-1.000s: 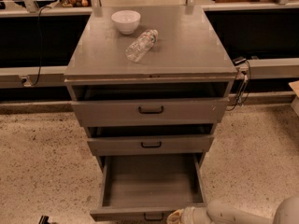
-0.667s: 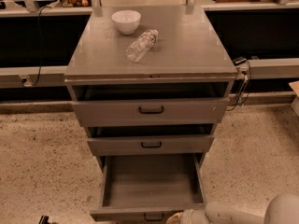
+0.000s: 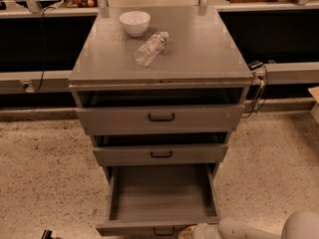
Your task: Close bottom drawer
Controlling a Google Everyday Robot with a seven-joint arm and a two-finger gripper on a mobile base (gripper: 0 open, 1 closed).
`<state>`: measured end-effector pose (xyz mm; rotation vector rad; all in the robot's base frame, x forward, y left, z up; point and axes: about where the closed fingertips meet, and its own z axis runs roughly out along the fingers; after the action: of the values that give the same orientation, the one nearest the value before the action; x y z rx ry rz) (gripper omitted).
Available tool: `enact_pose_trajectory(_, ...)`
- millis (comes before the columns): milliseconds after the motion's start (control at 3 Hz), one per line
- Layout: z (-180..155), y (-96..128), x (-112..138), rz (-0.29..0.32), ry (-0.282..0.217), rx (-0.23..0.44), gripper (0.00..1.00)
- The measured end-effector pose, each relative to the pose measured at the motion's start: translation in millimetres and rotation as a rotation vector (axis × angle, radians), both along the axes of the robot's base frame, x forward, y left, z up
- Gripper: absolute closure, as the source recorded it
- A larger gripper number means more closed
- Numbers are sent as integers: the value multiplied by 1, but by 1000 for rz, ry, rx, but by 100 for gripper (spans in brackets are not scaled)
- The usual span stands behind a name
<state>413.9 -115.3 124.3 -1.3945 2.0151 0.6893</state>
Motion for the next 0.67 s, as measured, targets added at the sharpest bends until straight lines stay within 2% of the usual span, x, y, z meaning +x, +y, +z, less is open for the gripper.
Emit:
enact_pose_trajectory(333, -2, -6, 23, -80, -49, 11, 100)
enact_pose_trajectory(667, -2, -6, 23, -79, -49, 11, 100)
